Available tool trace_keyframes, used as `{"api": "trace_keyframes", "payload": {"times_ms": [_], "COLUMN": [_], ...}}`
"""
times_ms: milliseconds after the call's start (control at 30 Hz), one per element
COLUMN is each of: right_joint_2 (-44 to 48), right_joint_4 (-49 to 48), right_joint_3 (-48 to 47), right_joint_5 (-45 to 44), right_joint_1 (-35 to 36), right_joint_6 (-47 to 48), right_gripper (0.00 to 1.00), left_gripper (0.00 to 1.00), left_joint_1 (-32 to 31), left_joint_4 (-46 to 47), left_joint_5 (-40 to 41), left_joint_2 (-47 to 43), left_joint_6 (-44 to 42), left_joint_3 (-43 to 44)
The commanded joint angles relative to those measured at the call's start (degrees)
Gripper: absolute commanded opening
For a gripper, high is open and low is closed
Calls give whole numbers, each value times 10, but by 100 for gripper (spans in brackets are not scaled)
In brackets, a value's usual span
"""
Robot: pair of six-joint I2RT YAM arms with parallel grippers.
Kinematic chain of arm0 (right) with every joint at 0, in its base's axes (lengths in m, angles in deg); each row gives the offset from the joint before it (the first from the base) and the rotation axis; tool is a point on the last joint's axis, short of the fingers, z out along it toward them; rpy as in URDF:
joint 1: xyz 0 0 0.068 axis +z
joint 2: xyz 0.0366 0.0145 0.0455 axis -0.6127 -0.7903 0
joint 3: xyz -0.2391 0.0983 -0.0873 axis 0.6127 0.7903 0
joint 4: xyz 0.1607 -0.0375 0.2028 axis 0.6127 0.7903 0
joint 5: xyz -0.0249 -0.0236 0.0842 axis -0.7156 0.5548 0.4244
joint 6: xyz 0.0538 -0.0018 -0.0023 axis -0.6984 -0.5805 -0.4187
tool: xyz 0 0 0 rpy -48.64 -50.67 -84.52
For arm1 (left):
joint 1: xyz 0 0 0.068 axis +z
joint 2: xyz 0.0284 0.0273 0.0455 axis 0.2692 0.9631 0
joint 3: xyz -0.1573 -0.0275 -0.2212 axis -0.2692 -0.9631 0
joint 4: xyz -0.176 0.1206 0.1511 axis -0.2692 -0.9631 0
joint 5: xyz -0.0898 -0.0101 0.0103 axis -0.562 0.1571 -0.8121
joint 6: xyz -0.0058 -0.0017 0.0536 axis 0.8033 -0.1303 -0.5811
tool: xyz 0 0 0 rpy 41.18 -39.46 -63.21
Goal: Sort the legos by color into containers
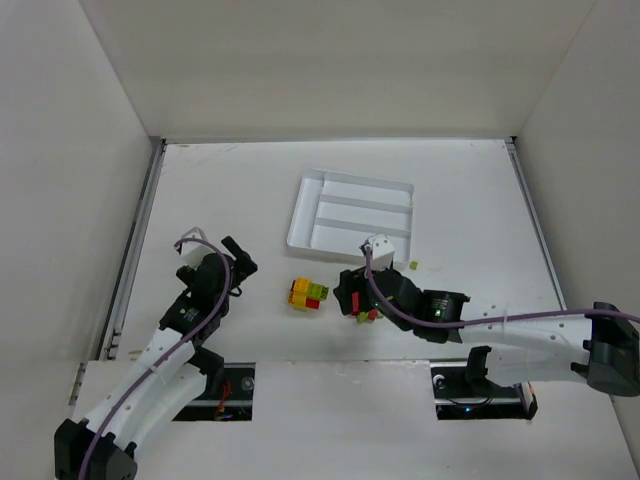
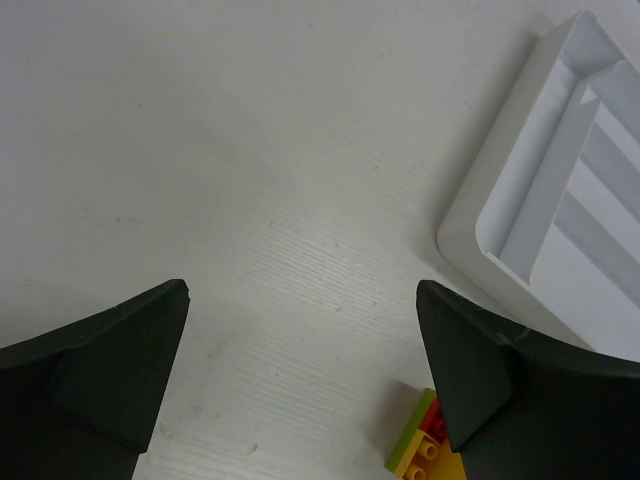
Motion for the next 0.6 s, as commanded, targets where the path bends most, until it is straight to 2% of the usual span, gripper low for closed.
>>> {"api": "trace_keyframes", "payload": {"times_ms": [0, 67, 200, 300, 367, 433, 567], "right_joint_2": [11, 9, -3, -19, -32, -48, -98], "right_joint_4": [-45, -47, -46, -37, -25, -23, -7], "right_joint_3": [-16, -15, -18, -33, -54, -69, -116], "right_joint_5": [0, 10, 14, 20, 15, 13, 10], "right_joint_1": [3, 3, 4, 18, 25, 30, 35], "right_joint_6": [20, 23, 21, 24, 23, 23, 34], "right_gripper": [80, 69, 36, 23, 23, 29, 62], "left_gripper": [100, 100, 100, 100, 100, 100, 98], "left_joint_1": [24, 35, 47, 51, 56, 59, 59], "left_joint_4": [27, 33, 39, 44, 45, 37, 38], "left_joint_5": [9, 9, 14, 45, 67, 81, 76], "left_joint_2": [10, 10, 4, -7, -20, -35, -27], "left_joint_6": [4, 7, 13, 17, 38, 70, 89], "left_joint_3": [14, 10, 5, -6, -12, -12, -4]}}
